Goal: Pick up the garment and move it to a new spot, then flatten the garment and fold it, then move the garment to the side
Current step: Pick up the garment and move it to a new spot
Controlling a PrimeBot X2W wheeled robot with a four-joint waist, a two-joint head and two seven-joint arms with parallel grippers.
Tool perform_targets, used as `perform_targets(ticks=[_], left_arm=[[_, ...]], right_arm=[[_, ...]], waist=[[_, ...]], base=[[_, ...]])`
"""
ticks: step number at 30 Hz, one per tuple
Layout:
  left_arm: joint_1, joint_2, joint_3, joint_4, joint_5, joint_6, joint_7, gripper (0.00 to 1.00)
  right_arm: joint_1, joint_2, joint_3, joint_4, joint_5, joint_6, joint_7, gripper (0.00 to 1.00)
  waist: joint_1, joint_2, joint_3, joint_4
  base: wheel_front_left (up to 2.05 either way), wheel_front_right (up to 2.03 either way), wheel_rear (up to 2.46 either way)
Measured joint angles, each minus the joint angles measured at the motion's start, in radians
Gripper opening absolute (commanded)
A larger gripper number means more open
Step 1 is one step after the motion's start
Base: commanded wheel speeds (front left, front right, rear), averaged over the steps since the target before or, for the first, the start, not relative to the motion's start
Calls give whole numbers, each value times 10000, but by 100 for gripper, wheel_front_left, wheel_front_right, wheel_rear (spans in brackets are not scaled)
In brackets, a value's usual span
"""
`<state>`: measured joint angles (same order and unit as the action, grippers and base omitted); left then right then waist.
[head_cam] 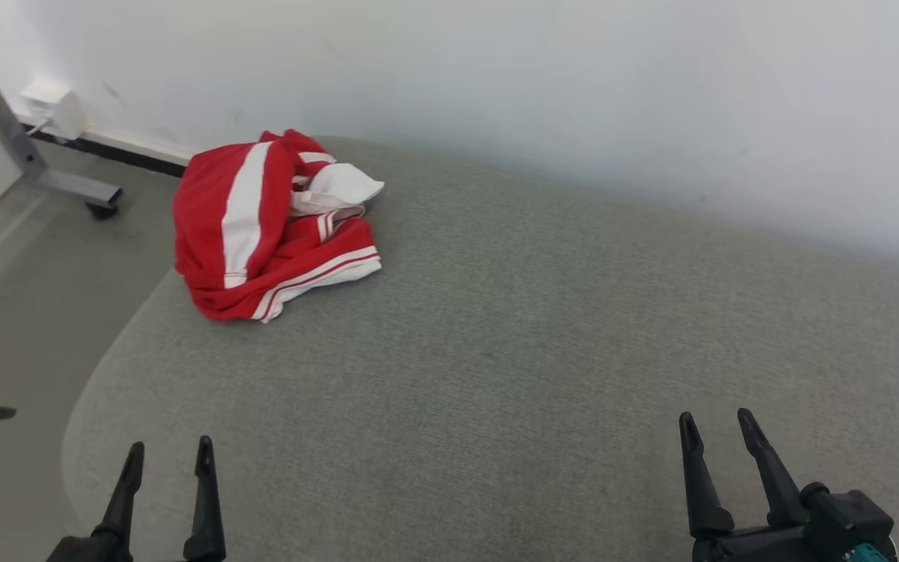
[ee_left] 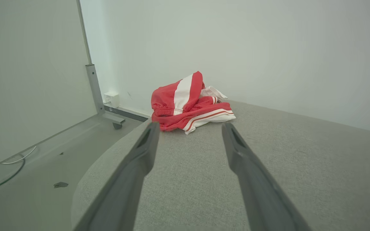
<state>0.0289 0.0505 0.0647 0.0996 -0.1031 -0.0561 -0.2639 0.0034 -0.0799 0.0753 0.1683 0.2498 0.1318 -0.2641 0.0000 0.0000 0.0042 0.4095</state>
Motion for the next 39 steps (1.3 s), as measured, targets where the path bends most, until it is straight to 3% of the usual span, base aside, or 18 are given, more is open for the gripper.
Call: perform_targets(ticks=[9,19,27,33,39], left_arm=[[411,4,420,-537,-493,449,0,100],[636,-2,499,-826,-734,790,0,100],[-101,-4,403,-337,-744,437,0,100],[-1936,169,623,364,-723,-56,0,100],[-3821,430,1175,800,-882,-211,0,100]], right_arm=[[-697,-311,849,311,44,0,-2,100],[-1071,-589,1147,537,192,0,0,100],[-815,-640,566,343,102,0,0,100],[-673,-767,102,-125,-217,2,0,100],[-1203,-1281,-334,-481,-245,0,0,100]], waist=[[0,0,328,1058],[1,1,706,1250],[0,0,768,1147],[0,0,1088,991],[1,0,1644,678]], base=[[0,0,0],[0,0,0],[0,0,0],[0,0,0],[0,0,0]])
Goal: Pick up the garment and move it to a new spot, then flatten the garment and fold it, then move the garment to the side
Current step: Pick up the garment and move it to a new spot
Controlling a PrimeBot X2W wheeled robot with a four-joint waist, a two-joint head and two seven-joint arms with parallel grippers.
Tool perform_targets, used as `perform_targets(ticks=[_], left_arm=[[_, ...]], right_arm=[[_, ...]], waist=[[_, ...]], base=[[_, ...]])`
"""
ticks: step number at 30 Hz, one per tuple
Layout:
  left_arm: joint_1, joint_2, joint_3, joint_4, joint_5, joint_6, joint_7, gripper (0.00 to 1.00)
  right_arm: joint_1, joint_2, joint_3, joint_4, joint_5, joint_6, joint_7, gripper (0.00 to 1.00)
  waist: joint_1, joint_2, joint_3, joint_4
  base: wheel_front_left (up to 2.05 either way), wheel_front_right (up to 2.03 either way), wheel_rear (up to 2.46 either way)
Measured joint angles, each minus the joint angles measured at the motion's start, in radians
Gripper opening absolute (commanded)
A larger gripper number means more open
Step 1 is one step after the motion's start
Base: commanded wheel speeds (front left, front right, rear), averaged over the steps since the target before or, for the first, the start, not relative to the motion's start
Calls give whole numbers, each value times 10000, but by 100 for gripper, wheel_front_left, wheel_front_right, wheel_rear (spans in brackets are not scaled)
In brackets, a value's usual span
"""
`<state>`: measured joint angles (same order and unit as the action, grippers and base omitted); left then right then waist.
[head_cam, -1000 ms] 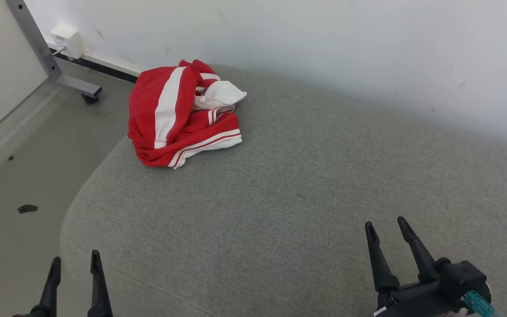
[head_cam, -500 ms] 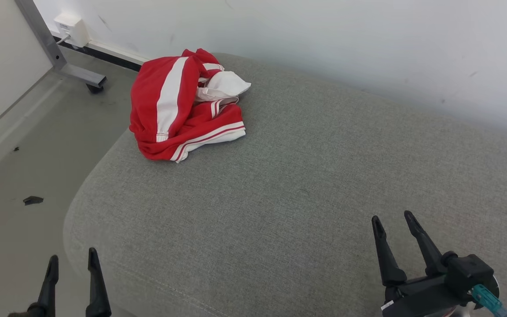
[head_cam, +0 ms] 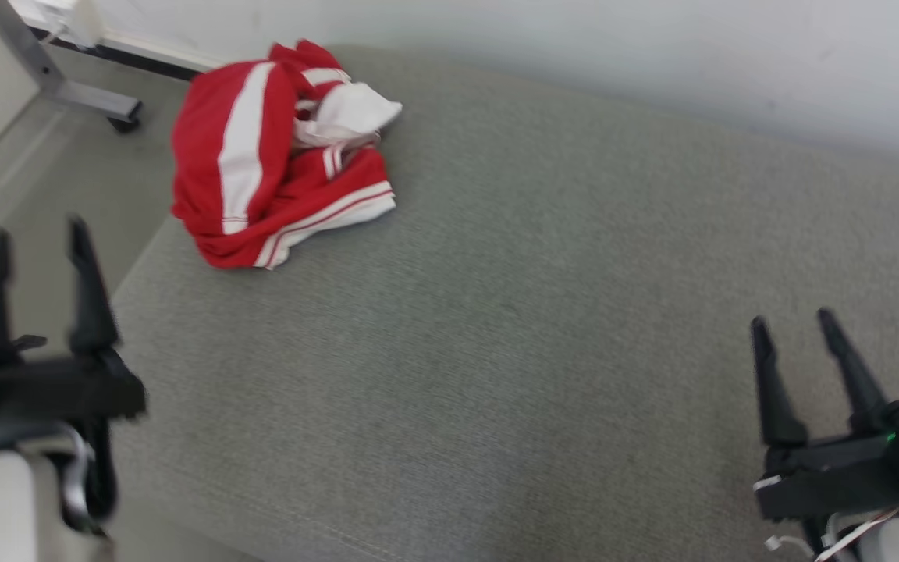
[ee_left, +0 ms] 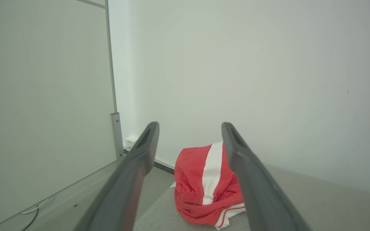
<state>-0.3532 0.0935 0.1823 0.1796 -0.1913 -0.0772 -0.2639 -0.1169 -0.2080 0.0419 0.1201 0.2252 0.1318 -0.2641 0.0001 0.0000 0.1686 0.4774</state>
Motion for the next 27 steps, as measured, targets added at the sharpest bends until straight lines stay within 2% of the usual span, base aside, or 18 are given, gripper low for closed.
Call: perform_targets(ticks=[6,14,21,27], left_arm=[[-2119,807,518,504,-77,-100,0,100],[-4567,2054,683,2240,-364,-203,477,100],[-5502,2811,780,4180,-399,-130,1164,100],[-5778,3425,777,5653,-318,25,1745,100]], right_arm=[[-467,-355,-848,-566,-33,2,-2,100],[-533,-504,-1848,-1141,-31,2,0,100],[-623,-556,-2061,-1551,-48,0,0,100],[-621,-525,-2071,-1668,-58,2,0,100]], waist=[[1,1,906,-709],[2,2,2317,-2133],[2,2,3266,-3280],[2,2,3810,-3963]], base=[[0,0,0],[0,0,0],[0,0,0],[0,0,0]])
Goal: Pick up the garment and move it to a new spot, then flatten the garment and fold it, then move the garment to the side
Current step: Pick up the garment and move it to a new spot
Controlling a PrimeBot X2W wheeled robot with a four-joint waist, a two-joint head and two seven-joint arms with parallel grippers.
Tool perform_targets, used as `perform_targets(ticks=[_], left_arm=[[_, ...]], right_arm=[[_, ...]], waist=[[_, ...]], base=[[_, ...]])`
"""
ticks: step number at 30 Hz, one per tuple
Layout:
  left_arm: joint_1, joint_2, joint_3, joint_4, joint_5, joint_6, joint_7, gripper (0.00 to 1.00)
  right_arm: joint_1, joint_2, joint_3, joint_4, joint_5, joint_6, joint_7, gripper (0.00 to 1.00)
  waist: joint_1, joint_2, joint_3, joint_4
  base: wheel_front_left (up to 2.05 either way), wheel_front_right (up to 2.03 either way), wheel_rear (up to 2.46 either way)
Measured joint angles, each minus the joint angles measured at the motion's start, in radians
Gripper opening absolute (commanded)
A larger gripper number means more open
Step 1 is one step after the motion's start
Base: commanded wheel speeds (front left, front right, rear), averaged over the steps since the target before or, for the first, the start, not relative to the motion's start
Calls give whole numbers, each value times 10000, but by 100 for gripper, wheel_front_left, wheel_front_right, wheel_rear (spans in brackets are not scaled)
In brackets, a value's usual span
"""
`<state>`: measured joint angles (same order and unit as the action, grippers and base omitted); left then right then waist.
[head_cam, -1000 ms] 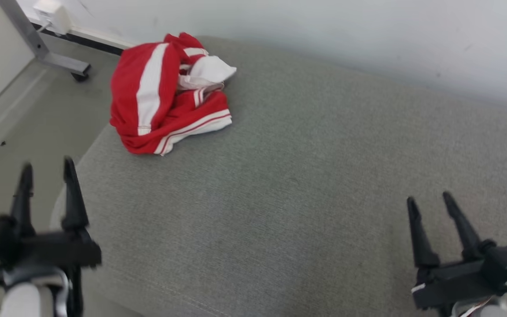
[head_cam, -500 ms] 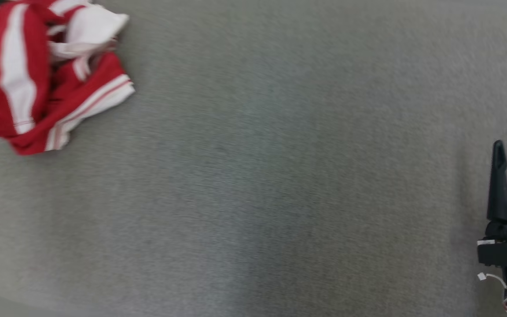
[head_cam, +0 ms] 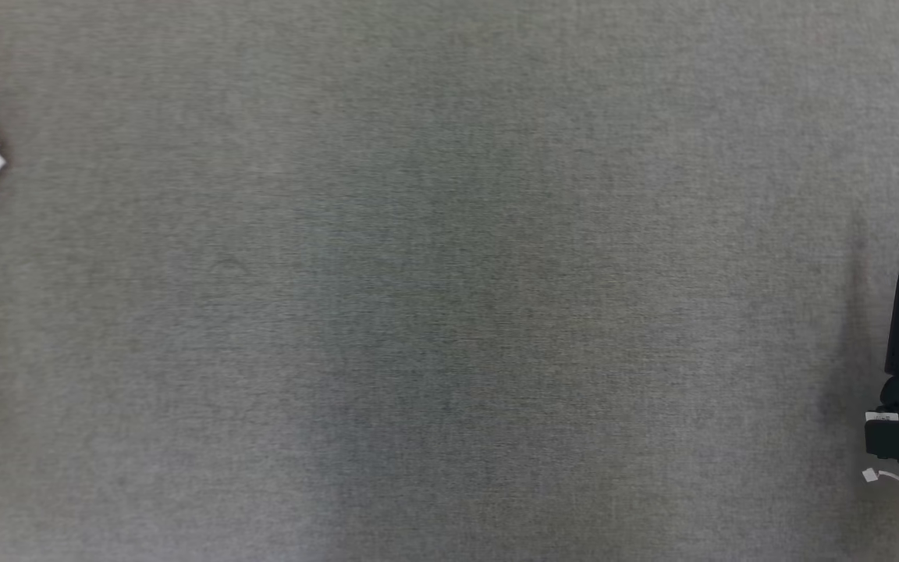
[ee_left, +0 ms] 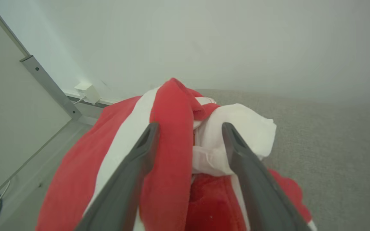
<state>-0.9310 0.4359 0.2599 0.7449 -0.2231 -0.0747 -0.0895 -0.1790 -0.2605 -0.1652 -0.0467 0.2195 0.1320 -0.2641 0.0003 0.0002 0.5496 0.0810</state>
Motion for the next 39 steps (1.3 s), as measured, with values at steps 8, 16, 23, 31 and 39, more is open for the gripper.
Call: perform_targets(ticks=[8,16,23,31,39], left_arm=[[-89,414,50,1212,29,313,293,100],[-167,387,-205,1680,109,387,-184,0],[-485,420,-546,1248,316,290,-1024,0],[-959,520,-1206,-989,675,123,-1037,0],[-2014,360,-2393,-4614,673,-293,612,0]], right_arm=[[0,56,67,4,0,0,0,100],[1,48,157,65,2,0,0,100],[101,176,270,320,56,0,0,100],[161,631,489,665,138,-2,0,100],[332,1342,516,1001,182,0,0,100]], waist=[[-1,0,307,-430],[-3,-1,82,-352],[-3,-2,-460,-216],[-4,-2,-1362,-107],[-4,-3,-2274,-511]], base=[[0,0,0],[0,0,0],[0,0,0],[0,0,0],[0,0,0]])
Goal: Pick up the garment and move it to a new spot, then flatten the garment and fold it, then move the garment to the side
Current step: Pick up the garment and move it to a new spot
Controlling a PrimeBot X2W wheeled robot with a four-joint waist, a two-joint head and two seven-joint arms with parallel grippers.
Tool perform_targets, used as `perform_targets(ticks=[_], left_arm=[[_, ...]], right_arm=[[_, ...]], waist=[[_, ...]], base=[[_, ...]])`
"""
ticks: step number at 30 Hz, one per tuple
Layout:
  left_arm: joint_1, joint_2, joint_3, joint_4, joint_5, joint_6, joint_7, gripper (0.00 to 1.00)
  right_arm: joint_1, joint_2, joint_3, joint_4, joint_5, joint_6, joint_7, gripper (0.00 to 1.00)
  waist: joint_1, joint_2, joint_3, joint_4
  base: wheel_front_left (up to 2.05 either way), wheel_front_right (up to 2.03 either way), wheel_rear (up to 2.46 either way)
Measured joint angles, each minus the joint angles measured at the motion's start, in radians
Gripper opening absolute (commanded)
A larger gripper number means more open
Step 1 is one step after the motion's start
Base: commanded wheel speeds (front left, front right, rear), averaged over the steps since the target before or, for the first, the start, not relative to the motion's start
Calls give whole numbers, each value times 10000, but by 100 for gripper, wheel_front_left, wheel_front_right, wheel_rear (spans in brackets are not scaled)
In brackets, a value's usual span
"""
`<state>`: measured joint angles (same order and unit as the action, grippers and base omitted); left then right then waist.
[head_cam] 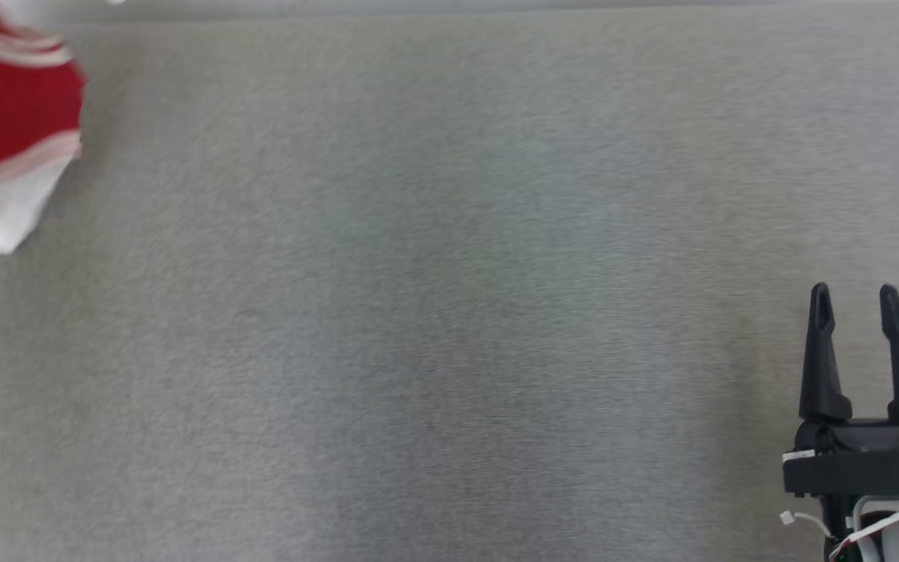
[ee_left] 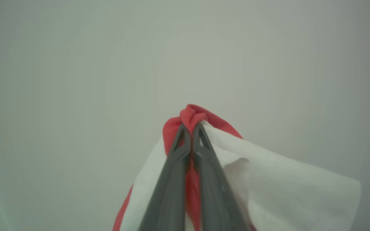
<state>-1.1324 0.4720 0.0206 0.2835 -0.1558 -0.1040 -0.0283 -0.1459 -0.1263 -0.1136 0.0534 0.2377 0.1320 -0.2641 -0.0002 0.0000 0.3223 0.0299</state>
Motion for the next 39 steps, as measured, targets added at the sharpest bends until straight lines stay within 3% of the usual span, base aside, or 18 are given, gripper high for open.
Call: perform_targets(ticks=[8,19,24,32,39], left_arm=[[-907,-984,-1549,-1402,-334,-174,1185,0],[-1230,-2723,-3133,-719,-911,-203,934,0],[344,-3394,-3469,-546,-1137,121,351,0],[4133,-3772,-3847,186,-1710,688,-520,0],[6337,-4015,-4403,1860,-2031,802,-1404,0]], right_arm=[[114,405,-10,245,75,-2,0,100],[184,600,109,382,150,-2,0,100],[250,627,79,397,128,-2,0,100],[416,487,336,458,58,0,0,100],[157,347,662,562,98,0,0,100]], waist=[[0,0,-544,-886],[0,0,-834,-2199],[1,0,-933,-2545],[1,0,-1102,-2372],[2,1,-1031,-2151]], base=[[0,0,0],[0,0,0],[0,0,0],[0,0,0],[0,0,0]])
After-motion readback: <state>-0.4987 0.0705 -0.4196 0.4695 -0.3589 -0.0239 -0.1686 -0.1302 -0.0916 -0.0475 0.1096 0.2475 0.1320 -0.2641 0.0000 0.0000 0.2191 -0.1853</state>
